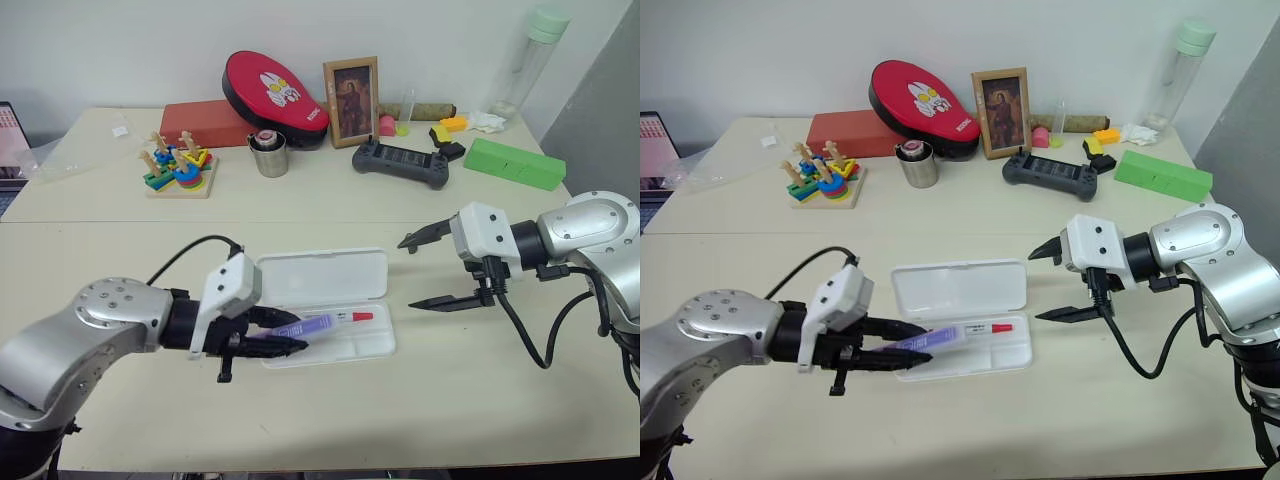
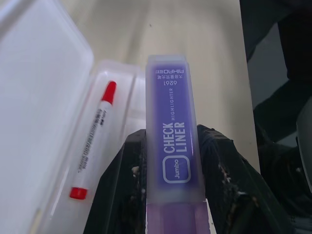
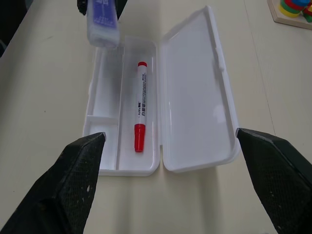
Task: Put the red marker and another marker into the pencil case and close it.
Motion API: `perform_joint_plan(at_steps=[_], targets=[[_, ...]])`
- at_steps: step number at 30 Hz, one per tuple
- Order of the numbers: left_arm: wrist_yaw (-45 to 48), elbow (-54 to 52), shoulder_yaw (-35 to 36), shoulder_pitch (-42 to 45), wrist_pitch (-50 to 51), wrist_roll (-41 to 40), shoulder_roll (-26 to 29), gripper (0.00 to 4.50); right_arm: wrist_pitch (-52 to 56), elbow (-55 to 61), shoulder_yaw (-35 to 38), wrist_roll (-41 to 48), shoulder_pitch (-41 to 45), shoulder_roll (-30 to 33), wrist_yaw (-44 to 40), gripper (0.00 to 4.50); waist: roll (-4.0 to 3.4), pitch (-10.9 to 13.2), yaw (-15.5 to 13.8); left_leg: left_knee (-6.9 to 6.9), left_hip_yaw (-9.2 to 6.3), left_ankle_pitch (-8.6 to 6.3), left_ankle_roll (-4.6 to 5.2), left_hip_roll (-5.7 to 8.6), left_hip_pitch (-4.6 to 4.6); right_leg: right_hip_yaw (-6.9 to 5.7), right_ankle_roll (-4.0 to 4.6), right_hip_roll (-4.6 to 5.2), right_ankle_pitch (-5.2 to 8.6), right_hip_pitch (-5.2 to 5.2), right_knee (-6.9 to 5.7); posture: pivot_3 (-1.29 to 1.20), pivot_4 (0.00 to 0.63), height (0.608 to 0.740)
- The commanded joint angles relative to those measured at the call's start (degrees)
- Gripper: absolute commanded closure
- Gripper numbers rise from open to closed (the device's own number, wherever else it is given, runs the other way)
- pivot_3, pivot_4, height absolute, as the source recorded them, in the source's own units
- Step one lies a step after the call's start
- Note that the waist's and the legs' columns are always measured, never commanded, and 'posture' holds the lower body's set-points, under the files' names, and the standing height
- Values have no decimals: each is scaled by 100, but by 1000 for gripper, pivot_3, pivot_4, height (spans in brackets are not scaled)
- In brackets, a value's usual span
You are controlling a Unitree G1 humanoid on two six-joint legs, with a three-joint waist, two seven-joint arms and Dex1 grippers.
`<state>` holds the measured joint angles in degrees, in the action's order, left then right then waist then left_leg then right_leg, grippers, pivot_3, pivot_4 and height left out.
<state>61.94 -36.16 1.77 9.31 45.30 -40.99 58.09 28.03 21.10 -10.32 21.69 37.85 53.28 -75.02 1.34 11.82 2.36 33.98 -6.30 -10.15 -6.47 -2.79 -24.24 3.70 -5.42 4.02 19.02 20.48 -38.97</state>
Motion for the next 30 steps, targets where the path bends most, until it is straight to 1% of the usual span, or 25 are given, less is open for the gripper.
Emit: perform_joint_plan(at_steps=[1,8,16,22,30], targets=[[125,1,-284,-145,-488,402,-9,3322,-71,216,170,110,80,42,-68,0,0,0,-2,0,0,0,0,0,0,0,0,0,0,0,0,0,150,740],[228,398,-801,-216,-1124,1098,-108,3322,-48,392,179,154,-89,91,-141,0,0,0,-9,0,1,0,0,0,0,0,0,0,0,0,1,0,150,740],[139,956,-1356,-41,-2038,2042,-501,3322,12,413,189,149,-66,70,-70,0,0,0,-21,1,1,0,0,0,-1,0,0,0,0,0,0,0,150,740],[81,1141,-1489,85,-2474,2423,-762,3322,101,451,200,196,-29,14,20,0,0,0,-25,1,1,0,0,0,-1,0,0,0,0,0,0,0,150,740],[160,1228,-1505,124,-2722,2596,-913,3322,96,435,181,222,-8,7,75,0,0,0,-27,1,1,0,0,0,-1,0,0,0,0,-1,0,0,150,740]])
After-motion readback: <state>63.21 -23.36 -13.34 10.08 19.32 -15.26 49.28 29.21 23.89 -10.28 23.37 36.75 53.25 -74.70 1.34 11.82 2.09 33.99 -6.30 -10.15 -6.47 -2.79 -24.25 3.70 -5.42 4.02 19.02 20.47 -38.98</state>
